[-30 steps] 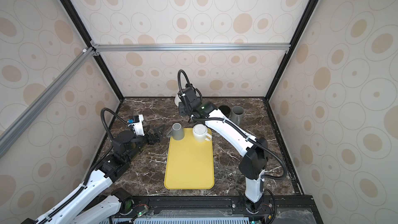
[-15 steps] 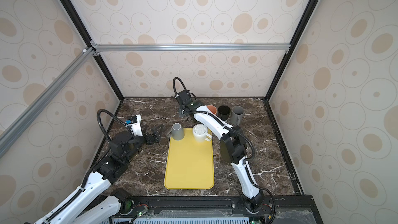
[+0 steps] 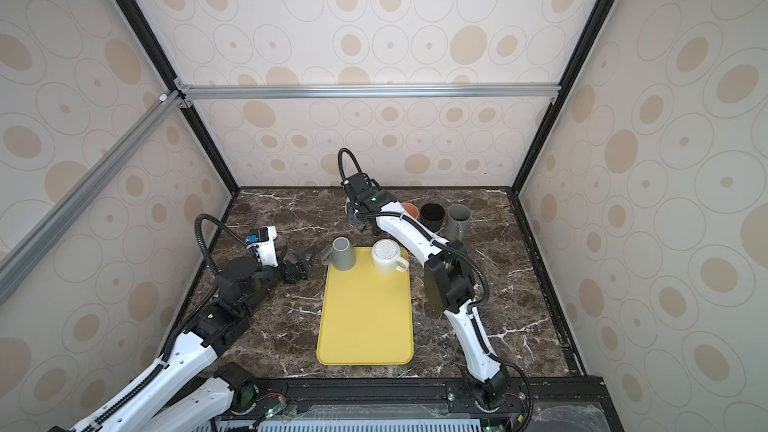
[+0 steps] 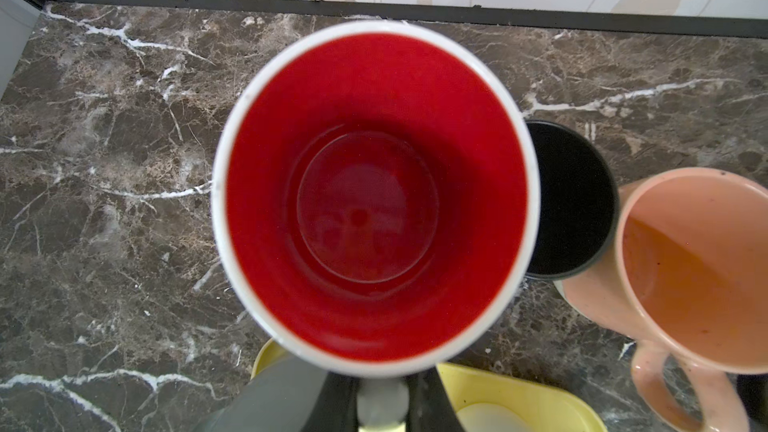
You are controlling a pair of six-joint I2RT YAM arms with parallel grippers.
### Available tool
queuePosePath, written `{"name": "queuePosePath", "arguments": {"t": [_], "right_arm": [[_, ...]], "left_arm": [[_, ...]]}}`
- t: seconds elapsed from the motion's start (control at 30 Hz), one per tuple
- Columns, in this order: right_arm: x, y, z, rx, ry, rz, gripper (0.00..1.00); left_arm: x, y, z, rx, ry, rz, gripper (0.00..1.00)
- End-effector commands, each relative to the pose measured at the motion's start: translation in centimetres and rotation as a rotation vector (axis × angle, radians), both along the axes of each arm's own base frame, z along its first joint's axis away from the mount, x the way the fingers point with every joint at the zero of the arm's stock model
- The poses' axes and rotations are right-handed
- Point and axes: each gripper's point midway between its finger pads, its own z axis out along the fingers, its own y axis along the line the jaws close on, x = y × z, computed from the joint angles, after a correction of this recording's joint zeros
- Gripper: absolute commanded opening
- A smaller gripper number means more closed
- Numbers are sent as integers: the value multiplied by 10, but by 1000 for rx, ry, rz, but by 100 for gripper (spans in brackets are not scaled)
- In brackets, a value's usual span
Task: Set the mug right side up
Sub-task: 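Carry the white mug beyond the tray with the right gripper while the left draws back, then lower the white mug upright beside the black mug with the right gripper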
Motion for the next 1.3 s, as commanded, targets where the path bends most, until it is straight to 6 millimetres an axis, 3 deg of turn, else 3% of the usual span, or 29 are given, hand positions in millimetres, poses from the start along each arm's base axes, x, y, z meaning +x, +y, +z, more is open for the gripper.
{"name": "queuePosePath", "arguments": {"t": [0.0, 0.77, 1.27], "right_arm": [[15, 13, 18, 14, -92, 3, 0], [37, 18, -13, -34, -59, -13, 0], [35, 13, -33, -84, -24, -19, 0]], "left_arm": [[4, -3, 7, -16, -25, -11, 100], [5, -4, -4, 1, -1, -20, 100], [5, -3, -9, 10, 6, -19, 100]]}}
